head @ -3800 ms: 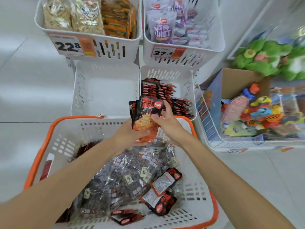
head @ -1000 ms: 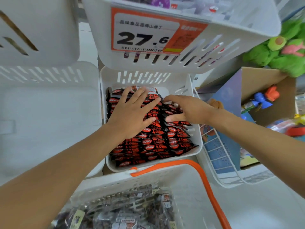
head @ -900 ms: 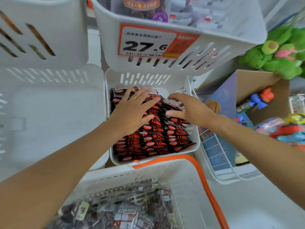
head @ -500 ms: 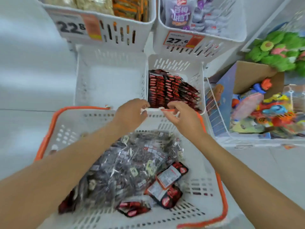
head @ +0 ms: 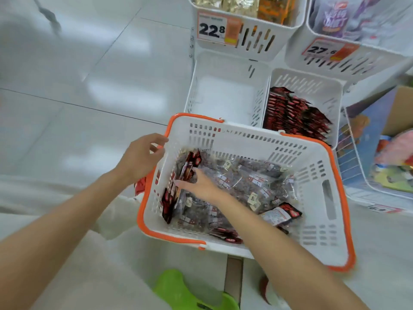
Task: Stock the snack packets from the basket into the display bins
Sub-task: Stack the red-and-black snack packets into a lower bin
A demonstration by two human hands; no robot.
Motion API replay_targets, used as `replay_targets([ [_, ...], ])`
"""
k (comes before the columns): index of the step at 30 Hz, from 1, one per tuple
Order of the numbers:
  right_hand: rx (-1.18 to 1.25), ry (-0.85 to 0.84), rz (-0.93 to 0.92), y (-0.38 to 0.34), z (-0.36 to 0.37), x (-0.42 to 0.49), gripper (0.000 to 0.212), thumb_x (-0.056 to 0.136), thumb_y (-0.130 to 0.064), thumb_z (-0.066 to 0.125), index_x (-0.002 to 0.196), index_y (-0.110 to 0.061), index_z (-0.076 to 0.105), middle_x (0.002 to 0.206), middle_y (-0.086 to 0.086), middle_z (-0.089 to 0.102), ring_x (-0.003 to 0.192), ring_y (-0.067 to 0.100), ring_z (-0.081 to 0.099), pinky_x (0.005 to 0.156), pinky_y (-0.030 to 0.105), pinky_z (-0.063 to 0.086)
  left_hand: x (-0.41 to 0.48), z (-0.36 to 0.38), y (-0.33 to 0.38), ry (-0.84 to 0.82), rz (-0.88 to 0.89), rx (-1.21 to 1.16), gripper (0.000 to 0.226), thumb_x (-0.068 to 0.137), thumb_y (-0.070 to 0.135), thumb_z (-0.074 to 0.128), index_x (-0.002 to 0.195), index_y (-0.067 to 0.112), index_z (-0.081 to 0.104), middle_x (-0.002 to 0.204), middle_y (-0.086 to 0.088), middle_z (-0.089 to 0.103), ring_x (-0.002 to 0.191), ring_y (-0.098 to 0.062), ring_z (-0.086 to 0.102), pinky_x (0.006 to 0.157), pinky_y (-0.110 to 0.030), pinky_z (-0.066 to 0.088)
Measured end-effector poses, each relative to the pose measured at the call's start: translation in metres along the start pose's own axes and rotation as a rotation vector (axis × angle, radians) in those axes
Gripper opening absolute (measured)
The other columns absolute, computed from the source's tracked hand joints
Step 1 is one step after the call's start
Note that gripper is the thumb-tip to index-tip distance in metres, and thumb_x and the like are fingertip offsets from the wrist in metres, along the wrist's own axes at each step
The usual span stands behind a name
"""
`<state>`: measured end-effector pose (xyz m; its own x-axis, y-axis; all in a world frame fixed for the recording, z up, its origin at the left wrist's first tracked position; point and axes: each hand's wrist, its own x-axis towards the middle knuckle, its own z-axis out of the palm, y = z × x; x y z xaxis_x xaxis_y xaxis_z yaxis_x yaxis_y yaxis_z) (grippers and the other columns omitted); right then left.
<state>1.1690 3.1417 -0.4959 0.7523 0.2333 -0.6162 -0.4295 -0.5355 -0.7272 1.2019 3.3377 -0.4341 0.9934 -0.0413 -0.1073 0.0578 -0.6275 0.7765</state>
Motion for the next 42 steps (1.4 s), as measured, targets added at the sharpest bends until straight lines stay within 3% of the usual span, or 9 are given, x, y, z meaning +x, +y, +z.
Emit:
replay_targets([
  [7,0.323,0.689,0.121,-0.015,0.020,0.050,0.085,0.084,-0.037,0.076,0.145,-0.010,0.025,0.149,0.010,0.036,0.134,0.026,0.042,0.103,0.039,0.042,-0.001,0.002,-0.011,-0.009,-0.038,-0.033,0.019,0.095,0.018,0.057,0.108,0.029,0.066,0.107,0.013,0.065,0.082,-0.007,0.061,0.071,-0.027,0.054],
  [10,0.121,0.628,0.180,-0.013,0.008,0.060,0.095,0.084,-0.047,0.073,0.152,-0.012,0.018,0.158,0.009,0.019,0.145,0.028,0.025,0.108,0.044,0.037,0.003,0.006,-0.009,-0.002,-0.055,-0.067,0.021,0.095,0.015,0.056,0.109,0.029,0.065,0.106,0.013,0.063,0.082,-0.009,0.060,0.069,-0.021,0.049],
  [15,-0.190,0.656,0.196,-0.008,0.004,0.077,0.054,0.086,-0.043,0.066,0.134,-0.020,0.053,0.160,0.011,0.011,0.147,0.032,0.016,0.117,0.051,0.023,0.007,0.010,-0.007,-0.032,-0.077,-0.094,0.024,0.094,0.013,0.057,0.111,0.027,0.066,0.105,0.009,0.065,0.084,-0.016,0.062,0.073,-0.028,0.052],
  [18,-0.009,0.560,0.206,-0.003,0.002,0.086,0.042,0.095,-0.032,0.060,0.133,-0.015,0.057,0.161,0.008,0.015,0.141,0.031,0.034,0.105,0.037,0.040,0.006,0.010,-0.003,-0.019,-0.098,-0.112,0.023,0.094,0.013,0.057,0.110,0.026,0.067,0.104,0.008,0.065,0.085,-0.017,0.062,0.075,-0.031,0.053],
  [21,0.103,0.611,0.109,0.003,-0.015,0.075,0.016,0.098,-0.019,0.055,0.096,-0.007,0.066,0.108,0.016,0.063,0.087,0.026,0.061,0.069,0.031,0.049,0.007,0.009,-0.001,0.004,-0.104,-0.145,0.024,0.095,0.011,0.056,0.108,0.027,0.066,0.104,0.008,0.065,0.085,-0.016,0.062,0.070,-0.026,0.052],
  [23,0.099,0.653,0.028,0.004,-0.038,0.053,0.018,0.098,-0.016,0.054,0.085,-0.006,0.062,0.086,0.010,0.066,0.071,0.021,0.059,0.063,0.033,0.048,0.008,0.011,0.003,0.015,-0.090,-0.195,0.025,0.094,0.008,0.057,0.108,0.027,0.066,0.107,0.006,0.065,0.089,-0.015,0.062,0.069,-0.019,0.051],
  [30,0.299,0.381,-0.352,-0.043,-0.112,-0.021,0.021,0.099,-0.006,0.053,0.101,-0.025,0.061,0.097,-0.005,0.069,0.090,0.010,0.067,0.083,0.029,0.055,0.028,0.048,0.049,-0.374,-0.136,-0.410,0.094,0.072,0.036,0.086,0.148,0.029,0.033,0.139,0.010,0.051,0.120,-0.011,0.055,0.097,-0.033,0.050],
  [37,0.515,0.361,-0.320,-0.050,-0.143,-0.028,0.054,0.094,-0.007,0.061,0.138,-0.028,0.039,0.120,0.016,0.062,0.100,0.022,0.065,0.095,0.045,0.054,0.031,0.087,0.081,-0.367,-0.015,-0.504,0.065,0.081,0.024,0.080,0.135,0.026,0.045,0.114,0.010,0.067,0.102,-0.003,0.065,0.079,-0.014,0.051],
  [42,0.771,0.427,-0.308,-0.039,-0.168,-0.034,0.042,0.097,-0.001,0.054,0.136,-0.014,0.046,0.128,0.015,0.060,0.113,0.025,0.061,0.104,0.048,0.046,0.039,0.116,0.117,-0.468,-0.109,-0.725,0.063,0.084,0.015,0.076,0.126,0.041,0.038,0.117,0.006,0.065,0.096,-0.019,0.072,0.072,-0.037,0.061],
])
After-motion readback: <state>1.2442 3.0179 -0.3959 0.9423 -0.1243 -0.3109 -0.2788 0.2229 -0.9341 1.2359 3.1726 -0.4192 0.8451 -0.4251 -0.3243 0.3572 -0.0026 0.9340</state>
